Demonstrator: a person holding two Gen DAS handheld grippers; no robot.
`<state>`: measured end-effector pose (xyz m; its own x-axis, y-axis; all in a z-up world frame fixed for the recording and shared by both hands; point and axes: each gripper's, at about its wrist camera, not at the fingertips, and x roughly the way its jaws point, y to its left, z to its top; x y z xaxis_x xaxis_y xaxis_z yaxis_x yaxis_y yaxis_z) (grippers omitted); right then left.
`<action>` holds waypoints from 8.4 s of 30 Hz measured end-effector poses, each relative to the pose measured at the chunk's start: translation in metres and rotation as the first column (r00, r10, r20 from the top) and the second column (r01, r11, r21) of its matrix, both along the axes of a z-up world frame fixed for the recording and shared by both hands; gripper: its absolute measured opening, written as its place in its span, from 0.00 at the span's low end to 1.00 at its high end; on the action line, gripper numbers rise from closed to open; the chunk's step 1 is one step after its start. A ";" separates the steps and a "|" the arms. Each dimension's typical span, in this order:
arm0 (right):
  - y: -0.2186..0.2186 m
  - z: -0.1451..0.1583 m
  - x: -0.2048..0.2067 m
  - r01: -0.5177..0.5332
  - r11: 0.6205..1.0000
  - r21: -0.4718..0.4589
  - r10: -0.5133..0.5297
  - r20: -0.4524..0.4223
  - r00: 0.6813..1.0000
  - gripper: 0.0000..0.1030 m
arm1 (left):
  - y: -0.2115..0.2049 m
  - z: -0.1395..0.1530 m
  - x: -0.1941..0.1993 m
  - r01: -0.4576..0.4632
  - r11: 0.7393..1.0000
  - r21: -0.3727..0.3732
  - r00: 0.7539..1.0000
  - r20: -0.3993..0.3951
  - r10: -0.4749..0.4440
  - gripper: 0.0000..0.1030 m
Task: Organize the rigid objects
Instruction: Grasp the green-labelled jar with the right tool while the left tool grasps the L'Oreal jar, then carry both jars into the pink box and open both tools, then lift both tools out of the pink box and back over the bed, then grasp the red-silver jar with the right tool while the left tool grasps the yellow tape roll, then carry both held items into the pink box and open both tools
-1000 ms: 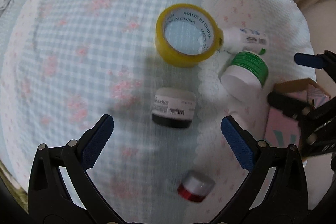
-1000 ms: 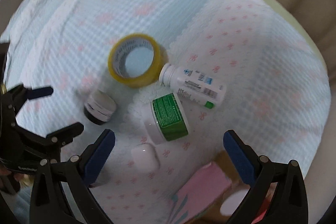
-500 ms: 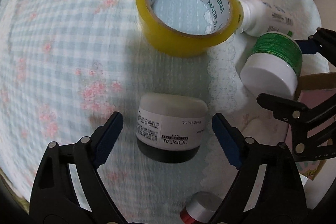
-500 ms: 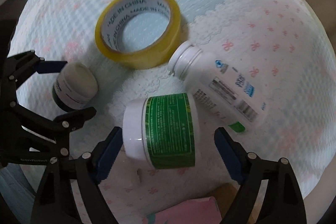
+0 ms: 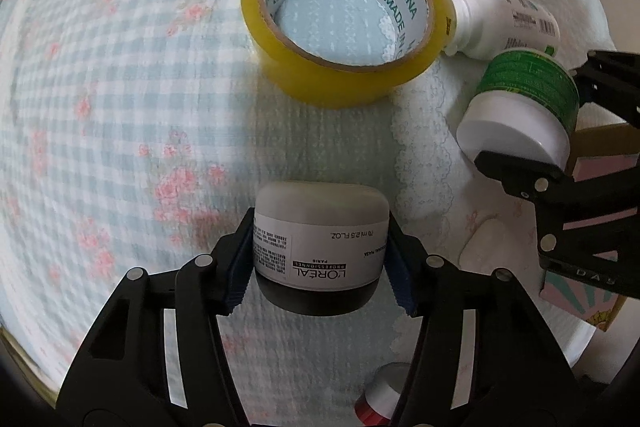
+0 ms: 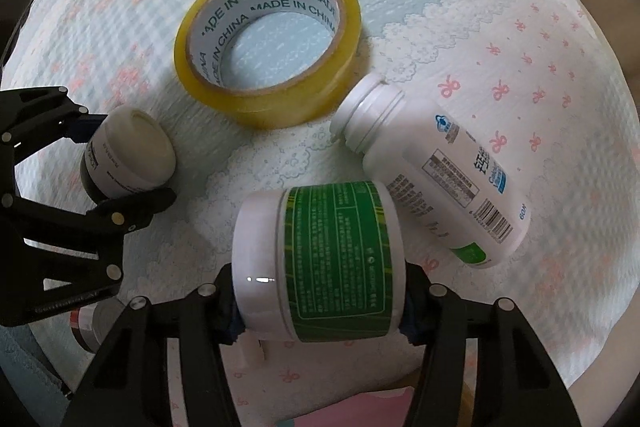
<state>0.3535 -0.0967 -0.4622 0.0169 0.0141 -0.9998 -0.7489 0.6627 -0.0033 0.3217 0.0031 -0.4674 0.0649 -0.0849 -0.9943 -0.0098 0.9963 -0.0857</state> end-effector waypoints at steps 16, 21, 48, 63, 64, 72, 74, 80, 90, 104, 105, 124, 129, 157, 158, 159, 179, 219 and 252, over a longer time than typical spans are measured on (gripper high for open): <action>-0.012 0.054 -0.017 0.241 0.969 0.053 -0.240 -0.010 0.971 0.52 | 0.041 0.068 -0.001 -0.026 0.999 -0.038 0.994 0.104 0.030 0.52; -0.018 0.088 -0.028 0.338 0.936 0.102 -0.339 -0.010 0.941 0.52 | 0.050 0.111 -0.021 0.005 0.999 -0.035 0.984 0.180 0.002 0.52; -0.171 0.259 -0.167 0.742 0.607 0.285 -0.773 -0.007 0.635 0.52 | -0.088 0.274 -0.111 0.257 0.953 -0.158 0.910 0.371 -0.184 0.52; -0.323 0.208 -0.163 0.815 0.537 0.217 -0.824 -0.069 0.562 0.52 | -0.238 0.188 -0.099 0.311 0.941 -0.133 0.939 0.195 -0.283 0.52; -0.329 0.204 -0.160 0.819 0.532 0.214 -0.827 -0.077 0.557 0.52 | -0.248 0.179 -0.097 0.328 0.937 -0.122 0.936 0.180 -0.304 0.52; -0.368 0.153 -0.128 0.867 0.461 0.191 -0.856 -0.161 0.491 0.52 | -0.295 0.116 -0.082 0.400 0.912 -0.092 0.916 0.078 -0.394 0.52; -0.374 0.137 -0.119 0.876 0.447 0.183 -0.859 -0.185 0.477 0.52 | -0.303 0.102 -0.078 0.418 0.905 -0.081 0.908 0.061 -0.414 0.52; -0.383 0.099 -0.094 0.897 0.398 0.190 -0.859 -0.266 0.438 0.52 | -0.325 0.075 -0.070 0.501 0.865 -0.037 0.866 0.037 -0.499 0.52; -0.382 0.078 -0.073 0.891 0.397 0.219 -0.827 -0.335 0.451 0.52 | -0.334 0.069 -0.073 0.572 0.819 -0.055 0.820 0.046 -0.570 0.53; -0.391 0.108 -0.078 0.860 0.389 0.329 -0.856 -0.215 0.470 1.00 | -0.295 0.093 -0.081 0.503 0.863 -0.045 0.863 0.069 -0.500 1.00; -0.391 0.110 -0.079 0.861 0.385 0.331 -0.859 -0.212 0.465 1.00 | -0.293 0.094 -0.079 0.501 0.865 -0.038 0.865 0.072 -0.497 1.00; -0.378 0.187 -0.124 0.836 0.426 0.345 -0.873 -0.086 0.480 1.00 | -0.249 0.182 -0.111 0.416 0.909 0.004 0.890 0.203 -0.408 1.00; -0.370 0.217 -0.143 0.835 0.447 0.319 -0.885 0.025 0.465 1.00 | -0.219 0.208 -0.125 0.354 0.935 0.014 0.906 0.241 -0.347 1.00; -0.151 0.301 -0.251 0.863 0.313 0.397 -0.949 0.098 0.299 1.00 | 0.070 0.296 -0.151 0.302 0.953 0.002 0.859 0.434 -0.273 1.00; -0.141 0.300 -0.253 0.868 0.299 0.396 -0.954 0.094 0.285 1.00 | 0.079 0.296 -0.147 0.309 0.951 -0.002 0.858 0.433 -0.277 1.00; -0.130 0.300 -0.256 0.873 0.286 0.395 -0.958 0.089 0.273 1.00 | 0.085 0.295 -0.144 0.313 0.950 -0.006 0.857 0.432 -0.280 1.00; -0.012 0.185 -0.231 0.926 0.260 0.274 -0.965 0.037 0.260 1.00 | 0.096 0.158 -0.024 0.414 0.908 0.060 0.849 0.334 -0.409 1.00; 0.011 0.002 -0.192 0.976 0.190 0.108 -0.982 0.008 0.191 0.48 | 0.001 0.005 0.081 0.565 0.823 0.059 0.739 0.407 -0.537 0.94; -0.026 0.190 -0.216 0.900 0.260 0.350 -0.963 0.032 0.266 0.48 | 0.022 0.236 -0.027 0.534 0.842 0.075 0.707 0.506 -0.494 0.94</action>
